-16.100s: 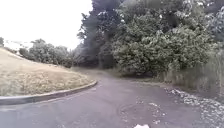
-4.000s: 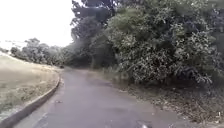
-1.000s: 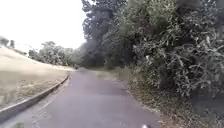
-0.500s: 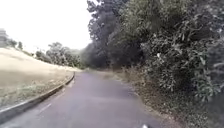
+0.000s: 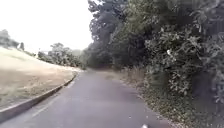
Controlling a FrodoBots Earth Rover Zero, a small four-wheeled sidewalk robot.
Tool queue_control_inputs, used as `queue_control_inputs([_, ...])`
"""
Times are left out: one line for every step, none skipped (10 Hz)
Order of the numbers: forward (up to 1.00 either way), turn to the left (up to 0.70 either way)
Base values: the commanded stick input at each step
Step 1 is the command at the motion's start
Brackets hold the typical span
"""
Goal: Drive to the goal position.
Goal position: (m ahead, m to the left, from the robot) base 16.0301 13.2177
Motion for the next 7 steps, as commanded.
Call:
queue_control_inputs([0.45,0.0])
queue_control_inputs([0.45,0.0])
queue_control_inputs([0.45,0.0])
queue_control_inputs([0.45,0.0])
queue_control_inputs([0.45,0.0])
queue_control_inputs([0.45,0.0])
queue_control_inputs([0.45,0.0])
